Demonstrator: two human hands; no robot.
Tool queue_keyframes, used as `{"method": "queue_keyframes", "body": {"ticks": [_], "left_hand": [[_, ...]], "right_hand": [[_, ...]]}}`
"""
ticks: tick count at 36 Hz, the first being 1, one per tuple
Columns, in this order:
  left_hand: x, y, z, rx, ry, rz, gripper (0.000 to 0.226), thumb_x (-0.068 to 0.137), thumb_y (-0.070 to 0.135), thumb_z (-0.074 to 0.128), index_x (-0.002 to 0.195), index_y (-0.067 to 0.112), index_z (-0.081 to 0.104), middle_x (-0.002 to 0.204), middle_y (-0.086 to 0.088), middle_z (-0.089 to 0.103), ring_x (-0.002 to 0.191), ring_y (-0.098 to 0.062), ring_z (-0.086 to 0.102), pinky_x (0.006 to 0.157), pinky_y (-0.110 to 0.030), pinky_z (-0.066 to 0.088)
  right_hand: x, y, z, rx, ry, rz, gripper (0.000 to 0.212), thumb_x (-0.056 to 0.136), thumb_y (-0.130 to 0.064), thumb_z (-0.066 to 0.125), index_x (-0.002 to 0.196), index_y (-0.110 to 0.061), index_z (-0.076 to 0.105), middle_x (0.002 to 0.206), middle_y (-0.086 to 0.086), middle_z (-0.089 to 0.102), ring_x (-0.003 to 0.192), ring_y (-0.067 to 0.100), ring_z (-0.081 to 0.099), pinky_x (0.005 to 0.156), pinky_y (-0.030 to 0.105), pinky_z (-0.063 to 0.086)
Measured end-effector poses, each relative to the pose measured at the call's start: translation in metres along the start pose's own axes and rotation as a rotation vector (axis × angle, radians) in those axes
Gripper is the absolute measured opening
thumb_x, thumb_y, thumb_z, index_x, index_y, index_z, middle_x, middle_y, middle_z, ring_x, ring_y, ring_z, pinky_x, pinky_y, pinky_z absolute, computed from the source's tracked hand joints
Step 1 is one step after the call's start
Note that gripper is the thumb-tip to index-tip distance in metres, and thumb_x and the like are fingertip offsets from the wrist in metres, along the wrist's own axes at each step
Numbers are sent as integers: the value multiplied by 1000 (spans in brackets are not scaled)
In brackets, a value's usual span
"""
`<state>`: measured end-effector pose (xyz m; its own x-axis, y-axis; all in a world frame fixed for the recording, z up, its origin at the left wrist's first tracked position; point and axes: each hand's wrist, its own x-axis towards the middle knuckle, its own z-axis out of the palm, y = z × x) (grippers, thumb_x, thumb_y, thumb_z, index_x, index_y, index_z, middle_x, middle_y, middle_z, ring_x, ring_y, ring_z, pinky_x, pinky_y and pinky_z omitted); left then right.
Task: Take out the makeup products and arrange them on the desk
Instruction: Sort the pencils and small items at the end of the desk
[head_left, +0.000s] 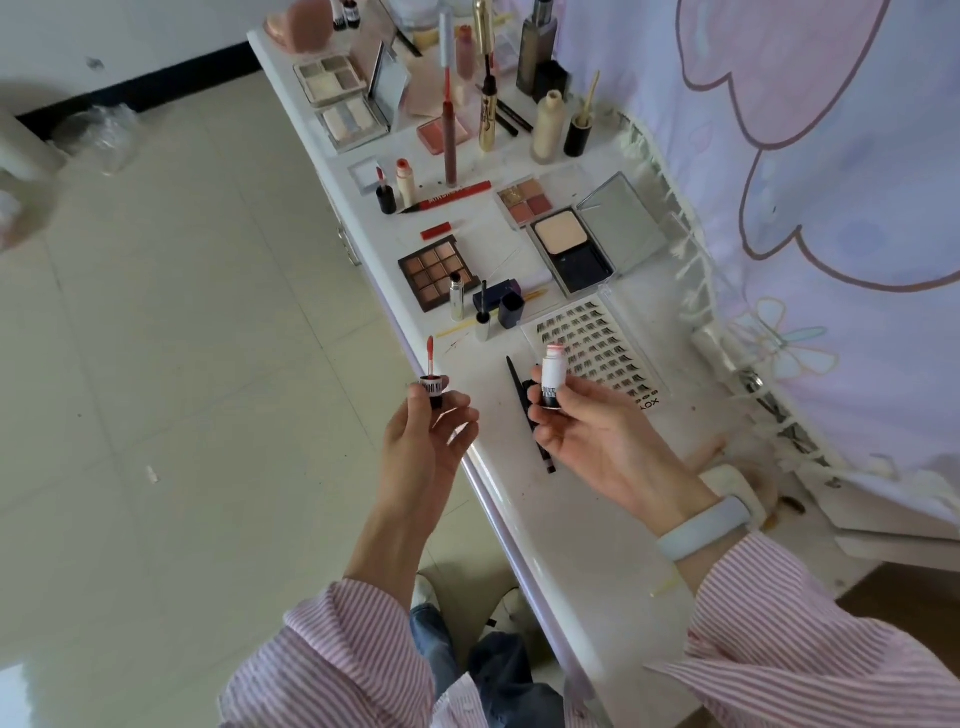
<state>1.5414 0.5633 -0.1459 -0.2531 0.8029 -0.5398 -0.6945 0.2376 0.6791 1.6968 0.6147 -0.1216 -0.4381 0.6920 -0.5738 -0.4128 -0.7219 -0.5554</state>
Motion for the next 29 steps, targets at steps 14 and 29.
{"method": "queue_keyframes", "body": {"ticks": [14,29], "left_hand": [[12,-1,1,214,2,156,23,100,26,36,107,7,45,109,-5,69,91,-22,68,69,-24,52],[32,-12,-4,603,182,424,20,84,15,66,88,34,62,96,3,57,84,-5,50,75,-20,40]], "right_hand": [[27,6,3,-940,326,-498,12,86,-18,62,97,-14,60,79,-2,55,66,1,46,60,6,40],[60,20,0,-1551,346,-900,11,83,-21,66,90,-11,66,77,-1,64,77,14,48,67,27,42]]}}
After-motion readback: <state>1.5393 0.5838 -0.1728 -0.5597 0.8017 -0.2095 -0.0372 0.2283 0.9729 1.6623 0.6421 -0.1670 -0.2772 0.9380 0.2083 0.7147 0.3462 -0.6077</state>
